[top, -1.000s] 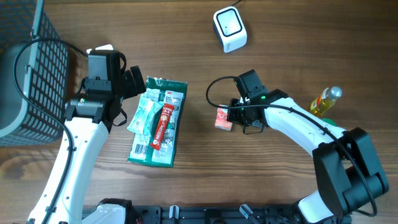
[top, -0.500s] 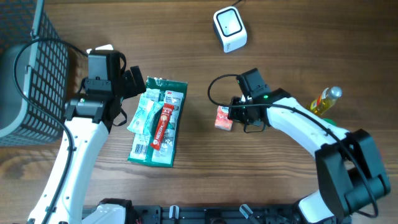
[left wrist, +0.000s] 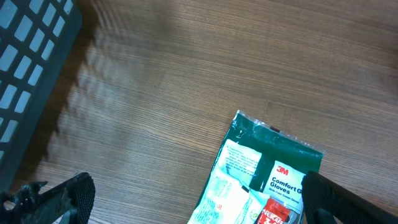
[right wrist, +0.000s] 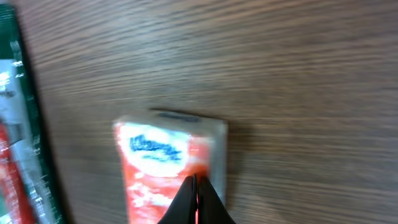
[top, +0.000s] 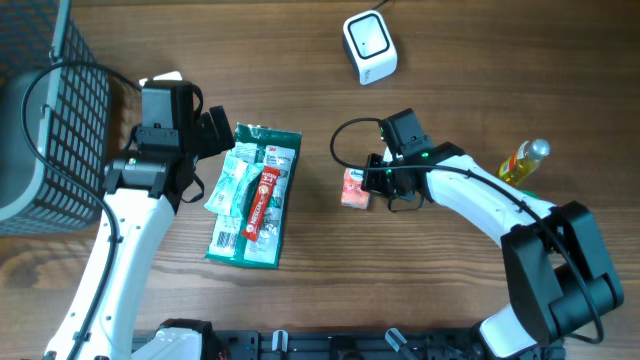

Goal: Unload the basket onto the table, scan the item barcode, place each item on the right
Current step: 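Lower the right gripper and align its fingers around the Kleenex pack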

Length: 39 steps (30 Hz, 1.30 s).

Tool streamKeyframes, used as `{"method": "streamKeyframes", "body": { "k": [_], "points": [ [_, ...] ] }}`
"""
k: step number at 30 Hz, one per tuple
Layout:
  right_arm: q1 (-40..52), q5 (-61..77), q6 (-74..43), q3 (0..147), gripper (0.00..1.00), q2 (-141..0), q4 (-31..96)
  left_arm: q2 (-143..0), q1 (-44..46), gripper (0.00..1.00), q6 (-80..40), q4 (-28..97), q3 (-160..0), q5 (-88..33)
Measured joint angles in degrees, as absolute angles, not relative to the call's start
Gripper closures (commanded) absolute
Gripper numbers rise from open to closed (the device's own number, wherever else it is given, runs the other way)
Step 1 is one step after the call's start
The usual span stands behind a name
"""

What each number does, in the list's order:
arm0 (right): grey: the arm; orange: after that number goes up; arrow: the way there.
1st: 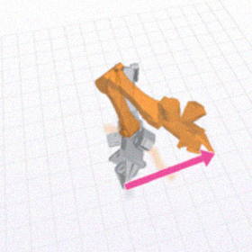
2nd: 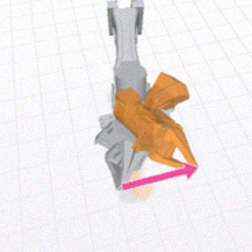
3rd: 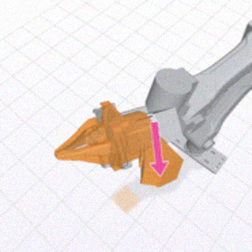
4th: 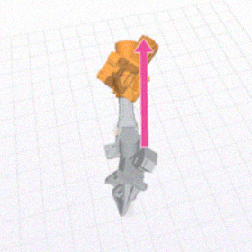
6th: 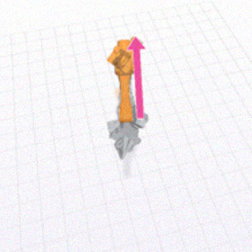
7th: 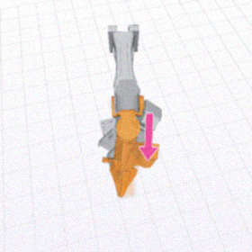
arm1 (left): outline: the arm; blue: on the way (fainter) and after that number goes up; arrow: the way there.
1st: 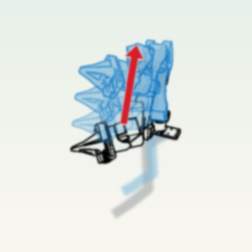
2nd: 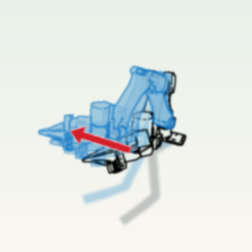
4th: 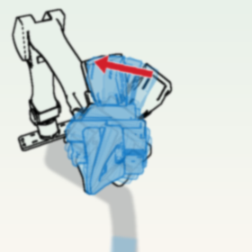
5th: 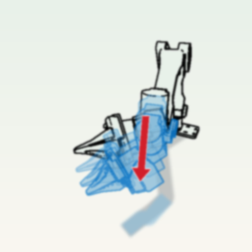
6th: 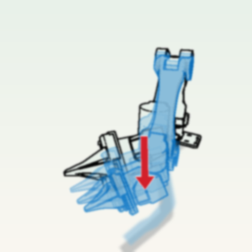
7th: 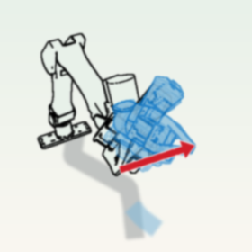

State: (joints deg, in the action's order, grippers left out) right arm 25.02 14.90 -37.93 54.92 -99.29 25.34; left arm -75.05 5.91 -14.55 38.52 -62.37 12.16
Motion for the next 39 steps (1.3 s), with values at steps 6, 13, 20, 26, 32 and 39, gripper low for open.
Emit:
{"method": "streamKeyframes", "body": {
  "k": [6, 13, 20, 26, 32, 39],
  "points": [
    [25.0, 16.8, -37.6, 54.9, 0.96, -99.1, 25.4, -75.0, 5.9, 0.0, -14.6, 38.5, -62.4, 12.2],
    [25.0, 16.4, -37.6, 54.9, 0.96, -99.1, 25.6, -75.0, 5.9, 0.0, -14.6, 38.5, -62.4, 12.2],
    [25.0, 13.9, -37.6, 54.3, 0.96, -99.1, 24.8, -75.0, 5.9, 0.0, -14.6, 38.5, -62.4, 12.2],
    [25.0, 13.2, -37.6, 54.3, 0.96, -99.4, 25.2, -75.0, 5.9, 0.0, -14.5, 38.5, -62.4, 12.2],
    [25.0, 11.4, -37.6, 54.3, 0.96, -99.4, 26.8, -75.0, 5.9, 0.0, -14.6, 38.5, -62.4, 12.2],
    [25.0, 10.0, -38.3, 54.1, 0.96, -101.4, 26.5, -75.0, 5.9, 0.0, -14.6, 38.5, -62.4, 12.2]
  ]
}}
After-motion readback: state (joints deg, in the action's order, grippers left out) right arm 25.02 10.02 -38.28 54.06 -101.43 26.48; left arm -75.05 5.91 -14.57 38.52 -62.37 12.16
